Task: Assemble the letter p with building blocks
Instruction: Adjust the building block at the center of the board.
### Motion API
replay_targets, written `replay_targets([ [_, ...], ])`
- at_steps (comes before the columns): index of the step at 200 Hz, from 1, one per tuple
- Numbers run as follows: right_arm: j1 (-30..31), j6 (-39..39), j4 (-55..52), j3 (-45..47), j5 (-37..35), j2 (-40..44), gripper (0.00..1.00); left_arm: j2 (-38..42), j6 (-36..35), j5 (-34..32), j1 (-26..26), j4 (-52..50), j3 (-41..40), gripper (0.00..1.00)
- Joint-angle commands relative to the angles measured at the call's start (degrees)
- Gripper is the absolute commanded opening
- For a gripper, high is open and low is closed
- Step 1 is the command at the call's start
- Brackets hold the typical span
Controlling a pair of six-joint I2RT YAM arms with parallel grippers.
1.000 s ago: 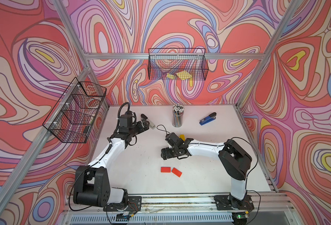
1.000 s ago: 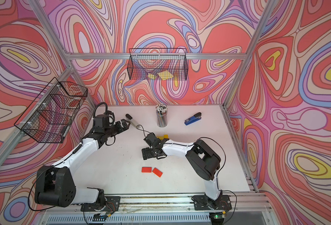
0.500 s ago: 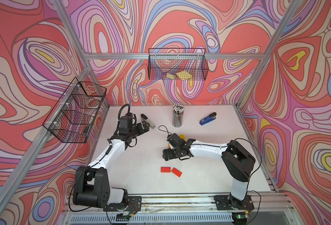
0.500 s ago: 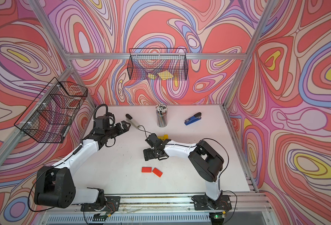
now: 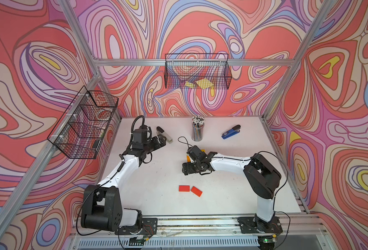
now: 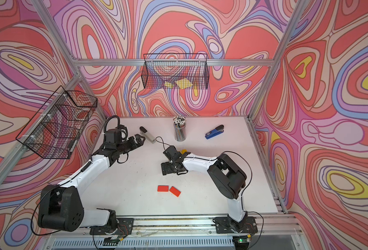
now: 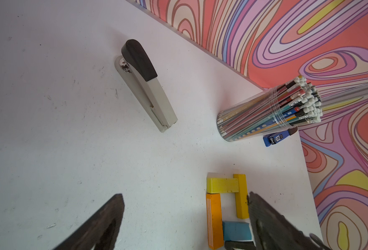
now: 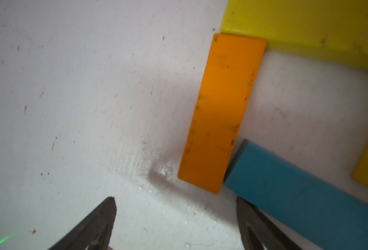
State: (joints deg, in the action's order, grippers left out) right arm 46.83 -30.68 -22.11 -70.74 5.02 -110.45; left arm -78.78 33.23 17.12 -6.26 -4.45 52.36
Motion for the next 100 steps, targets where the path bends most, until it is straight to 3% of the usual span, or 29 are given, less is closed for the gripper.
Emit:
replay_targets([
  [1, -0.3, 1.1, -0.4, -0.7, 0.1, -1.2, 0.90, 1.6, 0.3, 0.3, 0.5, 0.5, 0.0, 0.92],
  [27, 0.1, 1.7, -1.0, 1.0, 1.7, 1.6, 0.89, 2.0, 0.2, 0.5, 0.5, 0.5, 0.0, 0.92],
  [66, 0.6, 1.5, -3.3, 5.3, -1.3, 7.8, 0.90, 2.6, 0.2, -0.9, 0.5, -0.9, 0.2, 0.93],
  [100, -1.0, 0.8, -3.7, 6.7, -1.7, 8.3, 0.90, 4.1, 0.6, -3.1, 0.5, -1.4, 0.0, 0.94],
])
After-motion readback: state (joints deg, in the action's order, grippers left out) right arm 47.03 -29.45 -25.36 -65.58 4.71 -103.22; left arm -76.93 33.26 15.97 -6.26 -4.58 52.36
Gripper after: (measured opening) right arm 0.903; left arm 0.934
